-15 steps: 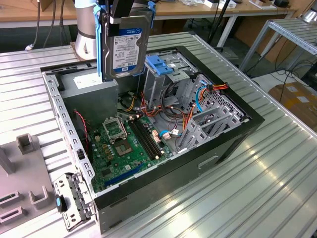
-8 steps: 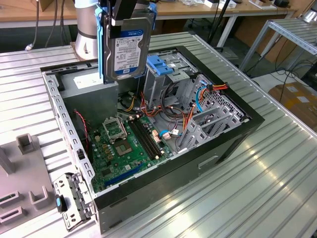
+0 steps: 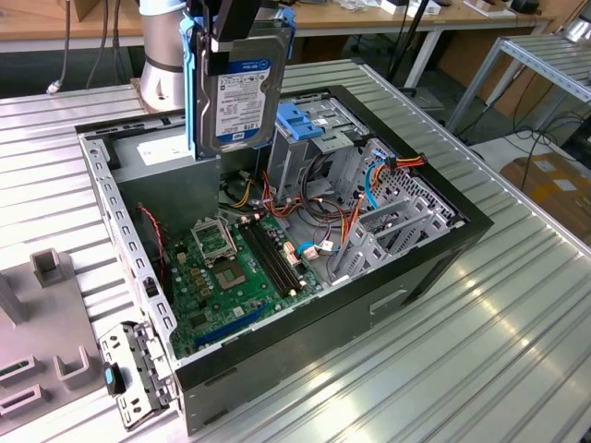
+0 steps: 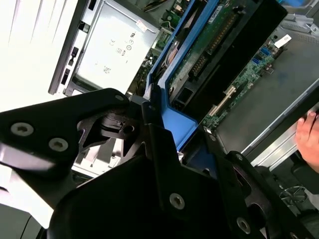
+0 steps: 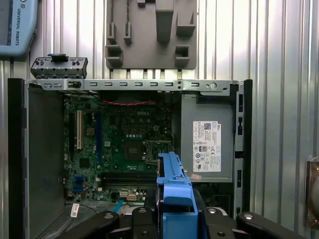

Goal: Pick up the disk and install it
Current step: 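Insert the disk into the insertion slot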

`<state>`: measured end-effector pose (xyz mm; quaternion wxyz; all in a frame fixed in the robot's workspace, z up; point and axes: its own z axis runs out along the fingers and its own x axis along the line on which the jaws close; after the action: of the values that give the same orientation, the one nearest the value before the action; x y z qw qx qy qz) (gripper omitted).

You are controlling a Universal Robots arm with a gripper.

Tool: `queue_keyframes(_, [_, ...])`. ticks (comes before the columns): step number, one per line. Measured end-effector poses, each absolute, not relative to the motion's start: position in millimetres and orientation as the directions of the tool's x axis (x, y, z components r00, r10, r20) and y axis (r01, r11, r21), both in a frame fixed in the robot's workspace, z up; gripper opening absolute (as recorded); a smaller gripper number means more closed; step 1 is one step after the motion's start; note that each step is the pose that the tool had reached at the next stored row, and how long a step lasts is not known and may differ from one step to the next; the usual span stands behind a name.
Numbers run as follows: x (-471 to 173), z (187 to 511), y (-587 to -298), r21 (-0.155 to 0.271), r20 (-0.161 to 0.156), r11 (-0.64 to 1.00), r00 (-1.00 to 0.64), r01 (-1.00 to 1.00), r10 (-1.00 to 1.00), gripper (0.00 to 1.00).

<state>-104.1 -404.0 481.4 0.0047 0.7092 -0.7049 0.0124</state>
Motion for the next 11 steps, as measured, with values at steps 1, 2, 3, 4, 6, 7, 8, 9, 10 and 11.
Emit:
queue_keyframes(1, [-104, 481, -405, -0.011, 0.024, -0.006, 0.006, -1.0, -1.0, 0.37])
queue_keyframes(2, [-104, 481, -406, -0.011, 0.024, -0.006, 0.006, -1.0, -1.0, 0.37])
queue_keyframes(3, [-104, 481, -407, -0.011, 0.024, -0.006, 0.006, -1.0, -1.0, 0.37])
queue_keyframes(4, [-104, 481, -408, -0.011, 0.024, -0.006, 0.006, -1.0, -1.0, 0.37])
queue_keyframes(6, [-104, 481, -410, -0.011, 0.024, -0.006, 0.006, -1.0, -1.0, 0.37])
queue_keyframes(7, [-104, 481, -411, -0.011, 0.024, -0.006, 0.006, -1.0, -1.0, 0.37])
queue_keyframes(8, [-104, 481, -412, -0.011, 0.024, -0.006, 0.006, -1.0, -1.0, 0.37])
queue_keyframes(9, [-104, 481, -414, -0.011, 0.024, -0.006, 0.006, -1.0, -1.0, 0.37])
queue_keyframes(10, [-104, 481, -416, -0.011, 0.024, -0.006, 0.006, -1.0, -1.0, 0.37])
queue_keyframes(11, [-104, 481, -417, -0.011, 0.024, -0.006, 0.006, -1.0, -1.0, 0.37])
